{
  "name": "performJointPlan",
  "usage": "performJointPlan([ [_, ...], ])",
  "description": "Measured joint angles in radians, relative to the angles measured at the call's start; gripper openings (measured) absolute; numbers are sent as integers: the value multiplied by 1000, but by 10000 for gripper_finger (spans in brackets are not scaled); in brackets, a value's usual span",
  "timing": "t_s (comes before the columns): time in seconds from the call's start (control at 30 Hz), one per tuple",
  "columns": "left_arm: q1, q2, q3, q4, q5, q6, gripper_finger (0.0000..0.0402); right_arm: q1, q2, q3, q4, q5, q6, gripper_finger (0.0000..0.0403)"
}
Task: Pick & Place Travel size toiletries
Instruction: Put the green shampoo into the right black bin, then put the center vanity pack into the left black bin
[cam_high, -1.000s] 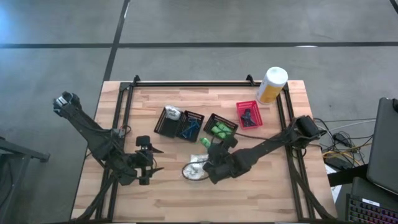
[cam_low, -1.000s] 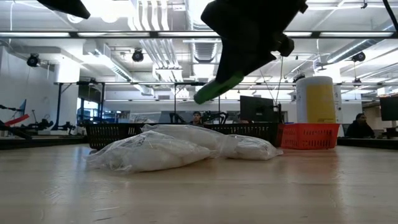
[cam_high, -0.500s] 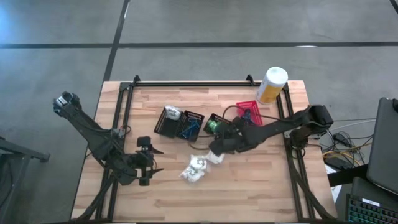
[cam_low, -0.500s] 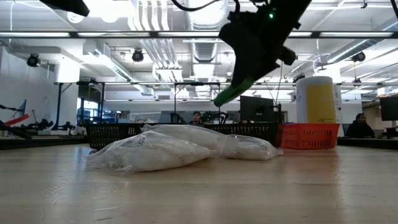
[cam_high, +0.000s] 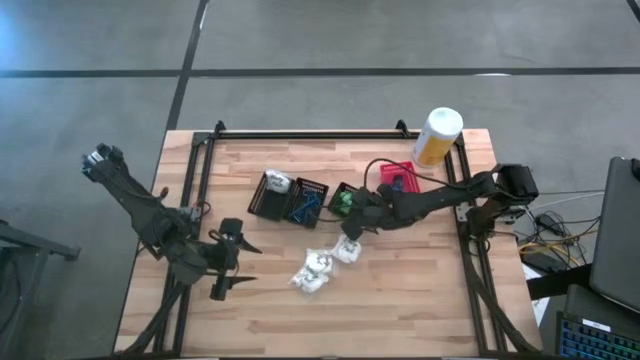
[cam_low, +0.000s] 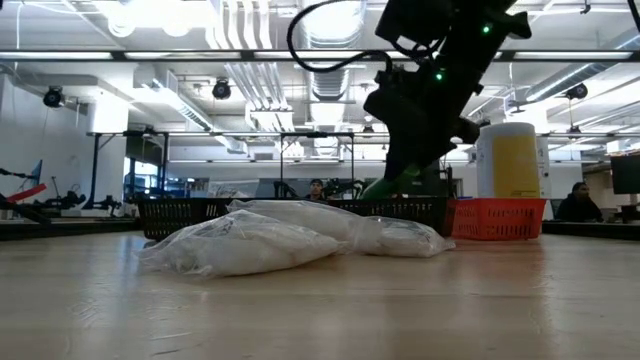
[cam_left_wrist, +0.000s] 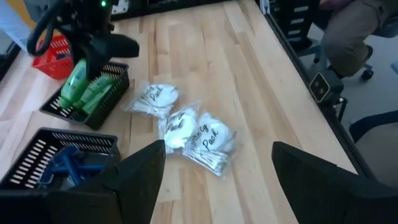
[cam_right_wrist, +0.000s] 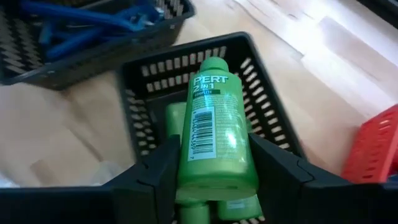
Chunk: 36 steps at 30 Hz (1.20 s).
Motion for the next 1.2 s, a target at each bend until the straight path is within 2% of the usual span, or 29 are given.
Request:
performJointPlan([
  [0.5,0,-13,-2,-1,25,15,298,-8,0,-12,20,-36,36,227],
  [0.77,0,-33,-6,-74,27,-31,298,19,-1,27,19,-36,32,252],
  [0.9,0,-67,-65,-55,45,-37,298,71,-2,43,21,-35,48,256],
  [1.2,0,-156,-280,148,53,-47,298,233,19,55,90,-34,84,235],
])
